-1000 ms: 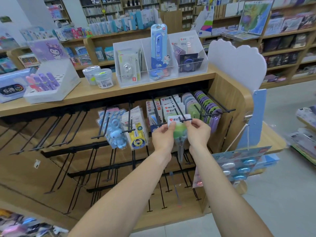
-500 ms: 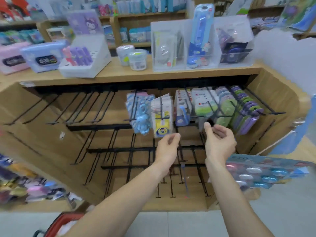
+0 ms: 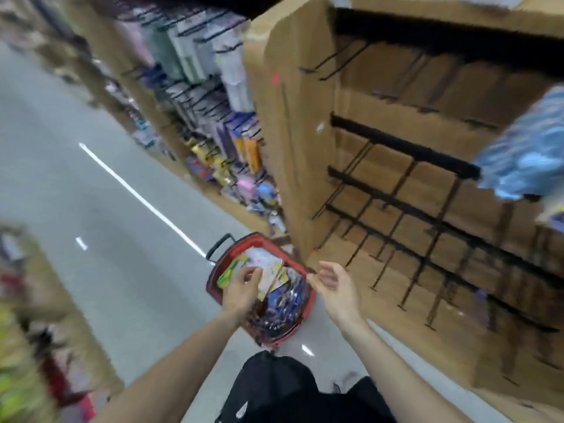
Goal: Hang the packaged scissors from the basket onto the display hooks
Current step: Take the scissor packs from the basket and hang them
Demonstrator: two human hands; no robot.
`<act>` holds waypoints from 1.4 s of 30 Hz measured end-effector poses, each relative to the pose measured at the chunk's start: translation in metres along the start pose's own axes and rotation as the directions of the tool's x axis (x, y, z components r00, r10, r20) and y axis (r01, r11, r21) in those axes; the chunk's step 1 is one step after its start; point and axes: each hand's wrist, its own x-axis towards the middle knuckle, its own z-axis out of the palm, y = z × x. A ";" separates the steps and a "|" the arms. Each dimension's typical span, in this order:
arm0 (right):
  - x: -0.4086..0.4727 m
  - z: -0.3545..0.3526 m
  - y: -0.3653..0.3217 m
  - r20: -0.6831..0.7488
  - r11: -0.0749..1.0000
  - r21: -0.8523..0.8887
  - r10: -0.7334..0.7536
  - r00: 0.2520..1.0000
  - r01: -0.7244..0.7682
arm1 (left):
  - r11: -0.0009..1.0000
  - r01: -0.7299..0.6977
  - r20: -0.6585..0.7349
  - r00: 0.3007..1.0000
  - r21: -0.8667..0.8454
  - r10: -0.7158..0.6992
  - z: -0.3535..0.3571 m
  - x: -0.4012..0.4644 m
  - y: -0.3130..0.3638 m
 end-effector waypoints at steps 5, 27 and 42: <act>0.006 0.096 0.012 0.118 0.981 -0.165 0.124 0.985 -0.104 | 0.985 0.171 -0.054 0.984 -0.013 -0.172 -0.081 0.019 -0.075; 0.110 0.278 0.123 -0.183 0.830 -0.019 0.545 0.818 -0.557 | 0.945 -0.021 0.308 0.948 0.326 -0.085 -0.066 0.235 -0.208; 0.307 0.348 0.328 -0.369 0.869 0.032 0.469 0.802 -0.494 | 0.901 -0.234 0.407 0.910 0.365 0.072 0.140 0.414 -0.336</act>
